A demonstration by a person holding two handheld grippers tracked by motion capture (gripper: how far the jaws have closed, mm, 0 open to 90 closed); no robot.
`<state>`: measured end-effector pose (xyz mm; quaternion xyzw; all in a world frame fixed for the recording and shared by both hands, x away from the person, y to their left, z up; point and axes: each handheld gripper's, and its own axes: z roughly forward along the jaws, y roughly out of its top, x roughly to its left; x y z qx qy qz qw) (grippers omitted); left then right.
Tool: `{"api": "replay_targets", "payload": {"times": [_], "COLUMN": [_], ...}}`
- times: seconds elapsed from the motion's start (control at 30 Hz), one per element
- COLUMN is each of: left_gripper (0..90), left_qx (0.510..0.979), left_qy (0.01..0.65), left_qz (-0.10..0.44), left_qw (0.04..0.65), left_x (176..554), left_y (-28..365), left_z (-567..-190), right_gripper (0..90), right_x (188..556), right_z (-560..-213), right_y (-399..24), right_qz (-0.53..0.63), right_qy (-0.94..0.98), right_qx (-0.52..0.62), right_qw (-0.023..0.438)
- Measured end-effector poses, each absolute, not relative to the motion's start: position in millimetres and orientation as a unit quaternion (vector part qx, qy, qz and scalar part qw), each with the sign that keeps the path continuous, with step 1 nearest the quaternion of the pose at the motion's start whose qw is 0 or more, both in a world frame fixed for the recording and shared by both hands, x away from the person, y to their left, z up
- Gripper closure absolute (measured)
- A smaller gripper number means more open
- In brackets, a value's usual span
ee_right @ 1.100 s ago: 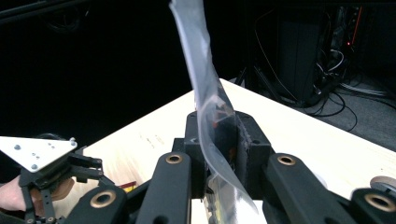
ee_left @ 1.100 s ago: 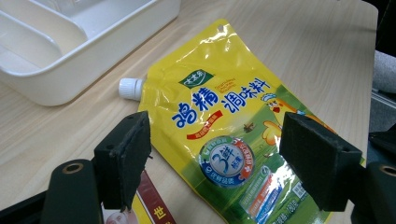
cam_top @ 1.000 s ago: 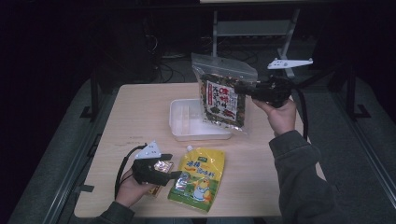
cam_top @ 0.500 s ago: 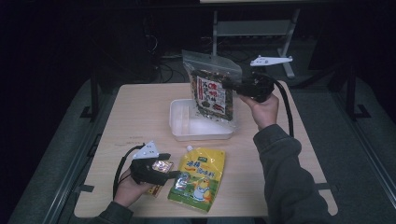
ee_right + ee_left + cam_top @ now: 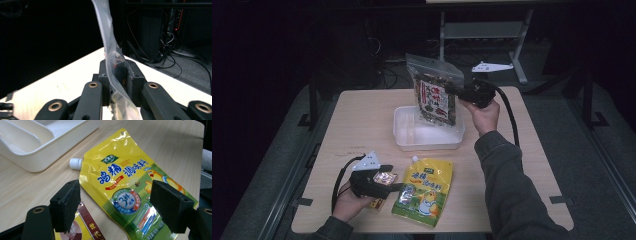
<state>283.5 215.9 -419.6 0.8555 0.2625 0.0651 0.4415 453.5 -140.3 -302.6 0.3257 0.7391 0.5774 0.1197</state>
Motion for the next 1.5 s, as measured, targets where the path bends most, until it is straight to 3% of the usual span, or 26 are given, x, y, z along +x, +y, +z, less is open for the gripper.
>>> {"api": "replay_targets", "payload": {"times": [0.4, 0.83, 1.0, 1.2, 1.5], "left_gripper": [24.0, 24.0, 24.0, 24.0, 23.8], "left_qx": [0.853, 0.853, 0.853, 0.852, 0.852], "left_qy": [0.268, 0.269, 0.272, 0.273, 0.274], "left_qz": [0.061, 0.061, 0.062, 0.065, 0.071], "left_qw": [0.444, 0.444, 0.442, 0.441, 0.44], "left_x": [285.1, 286.1, 287.3, 286.9, 286.5], "left_y": [217.5, 217.3, 216.8, 217.3, 219.5], "left_z": [-420.7, -420.7, -422.1, -422.3, -422.4], "right_gripper": [76.0, 71.8, 65.2, 50.0, 38.5], "right_x": [466.3, 469.1, 466.6, 461.8, 451.3], "right_z": [-345.0, -353.2, -352.4, -352.1, -348.1], "right_y": [-142.0, -156.1, -160.1, -166.3, -174.1], "right_qz": [0.584, 0.577, 0.564, 0.548, 0.528], "right_qy": [0.729, 0.733, 0.741, 0.748, 0.758], "right_qx": [0.342, 0.35, 0.354, 0.366, 0.376], "right_qw": [0.101, 0.084, 0.083, 0.077, 0.075]}}
